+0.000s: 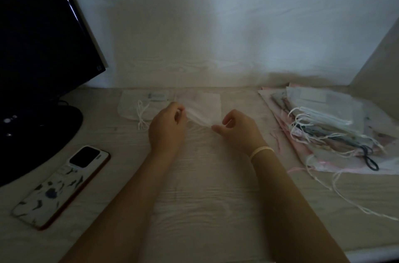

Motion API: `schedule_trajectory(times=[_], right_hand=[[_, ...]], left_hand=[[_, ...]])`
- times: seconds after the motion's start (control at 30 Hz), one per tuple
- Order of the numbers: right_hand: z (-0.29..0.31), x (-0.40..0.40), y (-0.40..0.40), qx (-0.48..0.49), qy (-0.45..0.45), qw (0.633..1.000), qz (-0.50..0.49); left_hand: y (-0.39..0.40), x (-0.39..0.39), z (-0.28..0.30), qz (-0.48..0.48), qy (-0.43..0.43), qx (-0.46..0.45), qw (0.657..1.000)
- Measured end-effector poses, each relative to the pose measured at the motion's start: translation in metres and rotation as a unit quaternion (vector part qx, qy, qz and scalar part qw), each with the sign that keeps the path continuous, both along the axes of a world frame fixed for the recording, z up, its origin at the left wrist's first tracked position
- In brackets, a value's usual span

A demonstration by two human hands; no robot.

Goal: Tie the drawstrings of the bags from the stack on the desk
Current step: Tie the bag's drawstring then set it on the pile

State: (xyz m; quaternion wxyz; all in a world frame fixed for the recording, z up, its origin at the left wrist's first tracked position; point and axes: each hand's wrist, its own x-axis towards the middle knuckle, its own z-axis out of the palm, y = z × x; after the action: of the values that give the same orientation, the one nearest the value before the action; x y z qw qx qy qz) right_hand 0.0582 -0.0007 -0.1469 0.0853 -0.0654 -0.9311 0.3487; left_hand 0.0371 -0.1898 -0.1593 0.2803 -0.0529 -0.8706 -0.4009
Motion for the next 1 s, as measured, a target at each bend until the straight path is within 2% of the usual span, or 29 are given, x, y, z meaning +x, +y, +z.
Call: schedule_trajectory(times=[0.1, 0.2, 0.27, 0.33, 0.4, 0.43, 0.5, 0.6, 0.7, 0.77, 0.87, 1.0], right_hand=[[0.001, -0.001, 0.001, 0.017, -0.008, 0.999, 0.034], [0.002, -0.001, -0.001, -0.091, 0.004, 0.994, 0.063], [0.003, 0.000, -0.001, -0.133, 0.021, 0.989, 0.061], [0.004, 0.000, 0.000, -0.139, 0.033, 0.988, 0.057], [0.004, 0.000, 0.002, -0.133, 0.037, 0.989, 0.050], [0.003, -0.001, 0.004, -0.130, 0.039, 0.990, 0.041], [0.001, -0.004, 0.006, -0.137, 0.050, 0.989, 0.013], [-0.003, -0.009, 0.010, -0.164, 0.095, 0.980, -0.059], [-0.004, -0.011, 0.016, -0.188, 0.127, 0.967, -0.112], [-0.005, -0.011, 0.017, -0.196, 0.132, 0.964, -0.120], [-0.006, -0.013, 0.016, -0.200, 0.138, 0.962, -0.127], [-0.007, -0.014, 0.018, -0.206, 0.141, 0.959, -0.135]], left_hand=[[0.002, 0.000, 0.000, -0.010, -0.011, 0.025, 1.000], [0.006, 0.000, 0.007, -0.050, -0.108, 0.183, 0.976], [0.007, -0.003, 0.010, -0.084, -0.181, 0.328, 0.923], [0.005, -0.004, 0.011, -0.123, -0.213, 0.454, 0.856], [-0.001, -0.005, 0.013, -0.149, -0.232, 0.518, 0.810], [-0.004, -0.005, 0.015, -0.158, -0.246, 0.520, 0.802], [-0.007, -0.004, 0.016, -0.165, -0.283, 0.482, 0.813], [-0.008, -0.003, 0.014, -0.142, -0.317, 0.358, 0.867], [-0.011, -0.004, 0.012, -0.117, -0.301, 0.199, 0.925], [-0.014, -0.005, 0.010, -0.120, -0.275, 0.102, 0.948], [-0.018, -0.005, 0.006, -0.155, -0.250, -0.010, 0.956], [-0.017, -0.003, 0.008, -0.163, -0.200, -0.081, 0.963]])
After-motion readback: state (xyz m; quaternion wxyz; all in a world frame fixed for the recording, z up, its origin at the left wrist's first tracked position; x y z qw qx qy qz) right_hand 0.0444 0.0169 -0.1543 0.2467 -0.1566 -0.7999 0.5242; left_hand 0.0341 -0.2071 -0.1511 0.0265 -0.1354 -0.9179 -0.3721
